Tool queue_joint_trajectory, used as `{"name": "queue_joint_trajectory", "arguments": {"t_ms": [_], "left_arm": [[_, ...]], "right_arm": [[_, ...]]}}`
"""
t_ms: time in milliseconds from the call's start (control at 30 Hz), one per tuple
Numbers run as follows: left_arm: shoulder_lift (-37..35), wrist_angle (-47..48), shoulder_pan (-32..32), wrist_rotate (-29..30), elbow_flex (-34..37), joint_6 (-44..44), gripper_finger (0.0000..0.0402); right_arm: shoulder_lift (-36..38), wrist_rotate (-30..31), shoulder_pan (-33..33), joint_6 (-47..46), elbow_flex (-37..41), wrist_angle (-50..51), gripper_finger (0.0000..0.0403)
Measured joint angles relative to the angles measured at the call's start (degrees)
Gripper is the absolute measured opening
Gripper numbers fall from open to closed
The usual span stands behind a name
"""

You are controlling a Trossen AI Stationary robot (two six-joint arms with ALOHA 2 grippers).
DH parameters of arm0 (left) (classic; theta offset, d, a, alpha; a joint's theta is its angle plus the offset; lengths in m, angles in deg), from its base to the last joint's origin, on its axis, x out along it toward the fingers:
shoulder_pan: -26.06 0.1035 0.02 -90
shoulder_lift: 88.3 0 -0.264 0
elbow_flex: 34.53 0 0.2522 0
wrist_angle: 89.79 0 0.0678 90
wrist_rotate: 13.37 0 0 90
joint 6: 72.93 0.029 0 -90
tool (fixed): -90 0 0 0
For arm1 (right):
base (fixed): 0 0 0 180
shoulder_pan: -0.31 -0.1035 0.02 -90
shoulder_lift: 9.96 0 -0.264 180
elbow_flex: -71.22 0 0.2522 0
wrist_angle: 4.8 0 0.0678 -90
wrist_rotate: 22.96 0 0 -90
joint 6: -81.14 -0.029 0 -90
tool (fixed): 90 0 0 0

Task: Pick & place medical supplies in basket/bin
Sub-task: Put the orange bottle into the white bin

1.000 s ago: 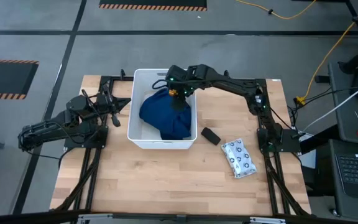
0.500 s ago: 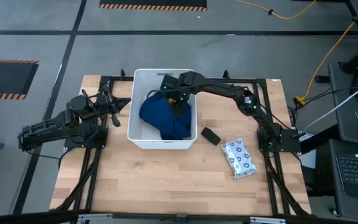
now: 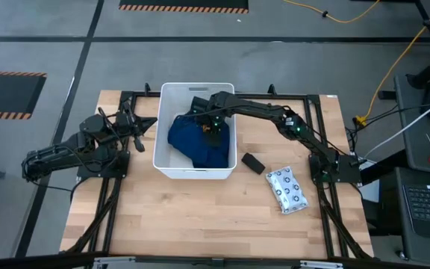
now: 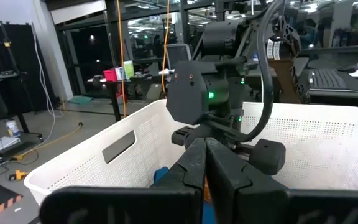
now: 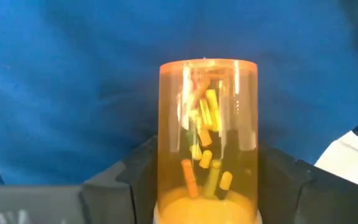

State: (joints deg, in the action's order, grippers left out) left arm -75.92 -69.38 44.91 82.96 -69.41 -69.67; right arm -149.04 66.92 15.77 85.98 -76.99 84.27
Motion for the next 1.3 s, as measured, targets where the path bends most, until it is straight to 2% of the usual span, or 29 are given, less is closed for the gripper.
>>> {"name": "queue_joint_trajectory", "arguments": {"t_ms": [567, 900, 1300], "left_arm": [[0.0, 0.0, 0.0, 0.0, 0.0, -0.1, 0.0006], [0.0, 0.0, 0.0, 0.0, 0.0, -0.1, 0.0006], [0.0, 0.0, 0.0, 0.0, 0.0, -0.1, 0.0005]], "right_arm": [[0.0, 0.4, 0.0, -0.2, 0.0, -0.3, 0.021], [0.0, 0.4, -0.1, -0.2, 0.0, -0.4, 0.0187], [0.0, 0.7, 0.0, 0.2, 0.0, -0.4, 0.0271]]}}
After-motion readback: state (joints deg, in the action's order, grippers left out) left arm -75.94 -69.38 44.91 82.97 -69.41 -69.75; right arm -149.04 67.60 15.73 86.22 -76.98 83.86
